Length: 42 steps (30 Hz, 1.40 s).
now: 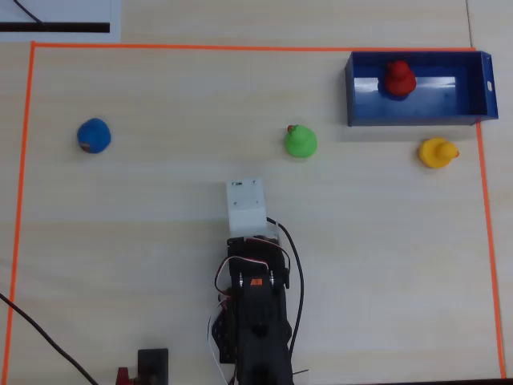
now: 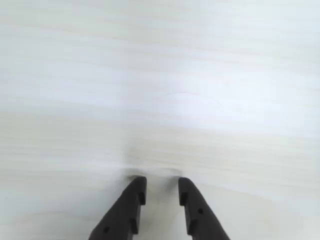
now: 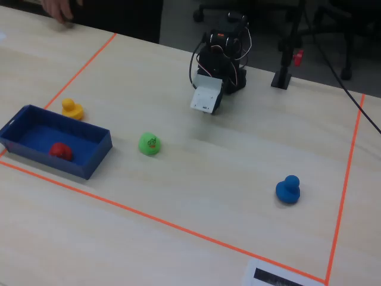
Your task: Grasp red duck and put it into box.
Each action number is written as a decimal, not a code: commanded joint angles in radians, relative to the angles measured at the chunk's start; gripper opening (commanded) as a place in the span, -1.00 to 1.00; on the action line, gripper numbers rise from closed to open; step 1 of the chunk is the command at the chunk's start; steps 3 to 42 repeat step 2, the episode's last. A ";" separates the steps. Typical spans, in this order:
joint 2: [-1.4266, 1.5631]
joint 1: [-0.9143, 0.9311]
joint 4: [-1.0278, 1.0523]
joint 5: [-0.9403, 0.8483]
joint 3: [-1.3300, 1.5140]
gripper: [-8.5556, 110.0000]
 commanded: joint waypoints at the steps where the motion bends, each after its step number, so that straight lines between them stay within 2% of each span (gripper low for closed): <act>1: -0.002 0.005 0.025 0.003 0.000 -0.75; 42: -0.002 0.005 0.025 0.003 0.000 -0.75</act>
